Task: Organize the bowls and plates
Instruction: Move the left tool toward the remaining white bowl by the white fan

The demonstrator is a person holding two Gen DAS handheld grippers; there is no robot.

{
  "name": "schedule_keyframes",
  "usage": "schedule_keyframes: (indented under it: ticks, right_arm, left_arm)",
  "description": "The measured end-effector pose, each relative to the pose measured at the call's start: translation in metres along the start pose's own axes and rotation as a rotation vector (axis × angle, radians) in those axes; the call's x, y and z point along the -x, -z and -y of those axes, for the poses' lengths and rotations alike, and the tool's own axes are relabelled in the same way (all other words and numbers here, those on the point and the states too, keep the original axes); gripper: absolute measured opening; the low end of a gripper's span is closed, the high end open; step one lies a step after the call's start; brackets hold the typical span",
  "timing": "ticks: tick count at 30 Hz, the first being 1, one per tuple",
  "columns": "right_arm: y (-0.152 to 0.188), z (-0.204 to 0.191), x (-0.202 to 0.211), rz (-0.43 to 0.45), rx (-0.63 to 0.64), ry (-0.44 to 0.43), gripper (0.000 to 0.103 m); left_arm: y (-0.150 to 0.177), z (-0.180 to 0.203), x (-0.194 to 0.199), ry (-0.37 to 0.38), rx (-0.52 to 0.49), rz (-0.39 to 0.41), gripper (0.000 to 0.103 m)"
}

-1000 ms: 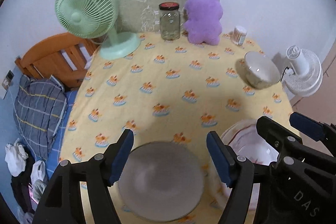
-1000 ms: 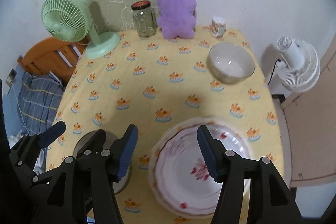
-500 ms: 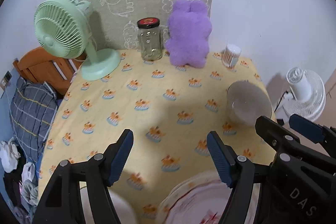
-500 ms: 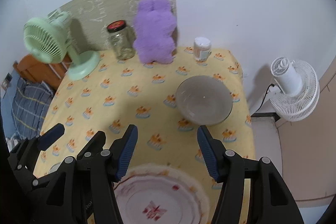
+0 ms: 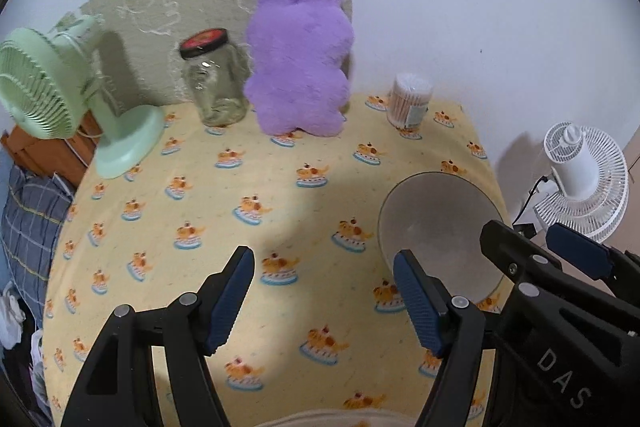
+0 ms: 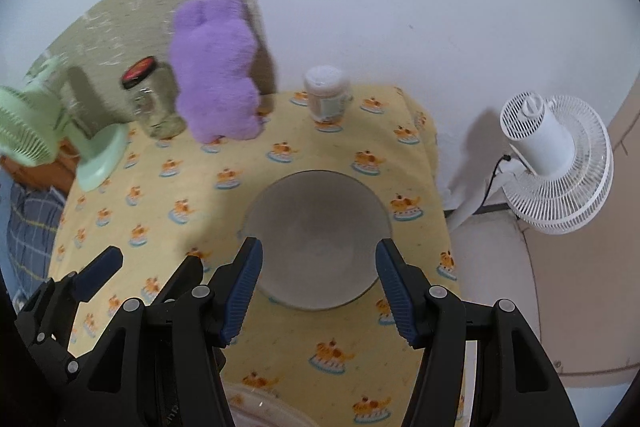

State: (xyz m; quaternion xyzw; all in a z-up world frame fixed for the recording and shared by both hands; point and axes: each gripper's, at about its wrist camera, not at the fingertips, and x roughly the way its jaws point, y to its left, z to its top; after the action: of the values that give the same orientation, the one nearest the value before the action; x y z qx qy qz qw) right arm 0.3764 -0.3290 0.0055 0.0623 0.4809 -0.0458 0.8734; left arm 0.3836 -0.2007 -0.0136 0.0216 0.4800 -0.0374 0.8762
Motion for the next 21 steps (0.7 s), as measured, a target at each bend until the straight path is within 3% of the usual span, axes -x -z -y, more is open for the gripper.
schedule_keyframes:
  ticks: [5,11,16,21]
  right_arm:
    - [-0.003,0.014,-0.03,-0.008,-0.033,0.02,0.062]
    - [-0.007,0.021,-0.06,-0.043,-0.067,0.029,0.053]
    - [-0.009,0.027,-0.073,-0.036,-0.07,0.057,0.04]
    - [-0.009,0.038,-0.087,-0.073,-0.111,0.043,0.037]
  left_arm:
    - [-0.005,0.015,-0.031,-0.01,-0.013,-0.015,0.068]
    - [-0.01,0.028,-0.063,0.001,-0.026,-0.046,0.052]
    - [-0.012,0.041,-0.078,0.022,-0.055,-0.06,0.048]
    - [-0.013,0.051,-0.088,0.021,-0.079,-0.08,0.042]
